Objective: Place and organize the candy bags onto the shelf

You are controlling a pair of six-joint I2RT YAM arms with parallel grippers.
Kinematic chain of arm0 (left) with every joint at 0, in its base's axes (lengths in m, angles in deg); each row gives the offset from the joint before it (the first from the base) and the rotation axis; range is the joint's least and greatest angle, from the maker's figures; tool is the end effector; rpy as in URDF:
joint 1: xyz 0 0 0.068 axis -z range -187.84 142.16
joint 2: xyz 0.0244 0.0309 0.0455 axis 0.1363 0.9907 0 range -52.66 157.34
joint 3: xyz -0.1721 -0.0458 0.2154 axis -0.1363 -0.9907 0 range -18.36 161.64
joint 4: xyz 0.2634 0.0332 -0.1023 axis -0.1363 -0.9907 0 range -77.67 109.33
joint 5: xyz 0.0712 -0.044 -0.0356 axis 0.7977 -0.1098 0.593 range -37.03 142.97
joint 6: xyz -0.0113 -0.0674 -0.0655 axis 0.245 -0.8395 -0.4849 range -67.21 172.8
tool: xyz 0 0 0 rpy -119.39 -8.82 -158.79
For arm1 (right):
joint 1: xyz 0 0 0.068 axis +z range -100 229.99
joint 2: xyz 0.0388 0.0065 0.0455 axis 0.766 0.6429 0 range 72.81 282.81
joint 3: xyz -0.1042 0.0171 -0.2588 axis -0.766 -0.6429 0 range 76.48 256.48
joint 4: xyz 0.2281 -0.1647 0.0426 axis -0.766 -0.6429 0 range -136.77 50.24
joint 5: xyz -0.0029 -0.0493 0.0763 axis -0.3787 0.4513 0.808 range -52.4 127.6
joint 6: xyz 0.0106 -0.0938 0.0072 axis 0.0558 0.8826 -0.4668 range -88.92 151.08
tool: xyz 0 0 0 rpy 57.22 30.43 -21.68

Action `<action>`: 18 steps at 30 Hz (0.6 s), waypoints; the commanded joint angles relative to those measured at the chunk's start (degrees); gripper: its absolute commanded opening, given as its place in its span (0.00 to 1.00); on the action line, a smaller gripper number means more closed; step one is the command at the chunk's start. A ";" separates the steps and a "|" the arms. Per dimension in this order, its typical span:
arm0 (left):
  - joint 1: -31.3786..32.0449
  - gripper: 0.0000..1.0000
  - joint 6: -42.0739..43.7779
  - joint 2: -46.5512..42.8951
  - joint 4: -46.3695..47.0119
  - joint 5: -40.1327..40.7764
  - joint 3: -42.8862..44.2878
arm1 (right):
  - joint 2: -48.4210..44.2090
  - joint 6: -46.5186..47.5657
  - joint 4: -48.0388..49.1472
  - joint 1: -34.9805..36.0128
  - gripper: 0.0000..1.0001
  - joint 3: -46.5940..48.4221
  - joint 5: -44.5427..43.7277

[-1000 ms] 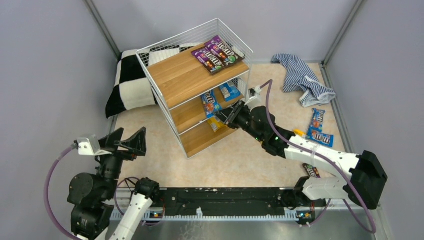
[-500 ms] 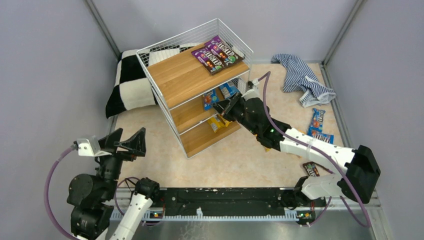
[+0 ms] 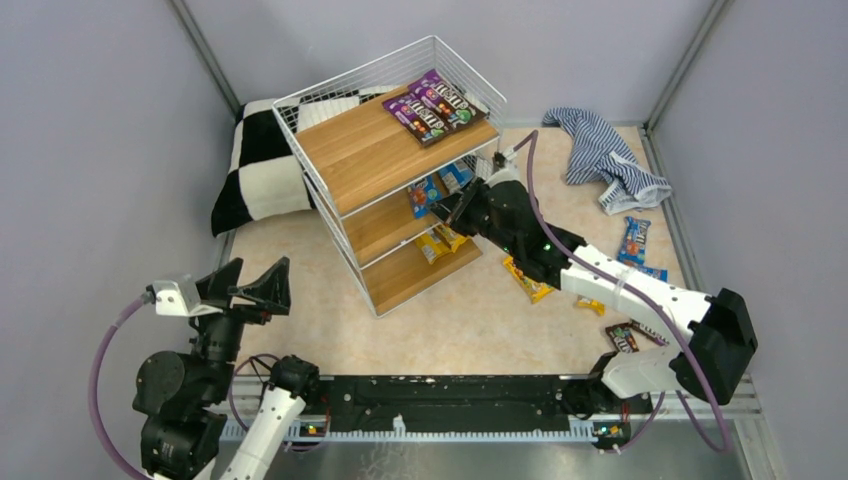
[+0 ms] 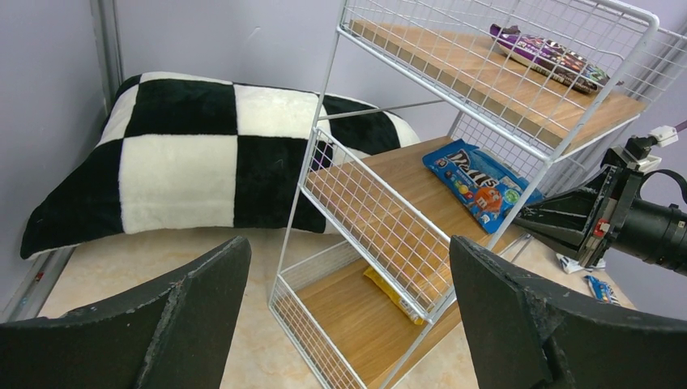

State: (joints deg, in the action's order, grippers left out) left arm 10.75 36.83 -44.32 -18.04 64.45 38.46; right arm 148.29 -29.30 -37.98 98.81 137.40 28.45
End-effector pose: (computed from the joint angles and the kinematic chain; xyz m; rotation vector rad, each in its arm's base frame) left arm 0.0439 0.0032 0.4249 -0.1370 1.3835 -0.3656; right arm 0.2621 0.2789 0.3310 0.3220 1.9376 1.1853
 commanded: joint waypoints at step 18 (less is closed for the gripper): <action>0.22 0.98 -0.11 0.45 2.04 -1.01 0.31 | -3.66 3.56 -0.41 -1.92 0.24 -0.16 -4.88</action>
State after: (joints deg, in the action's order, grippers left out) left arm 10.75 36.87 -44.32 -17.95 64.32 38.46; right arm 146.72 -27.03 -40.23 97.44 137.60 25.06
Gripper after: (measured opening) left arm 0.984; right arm 0.209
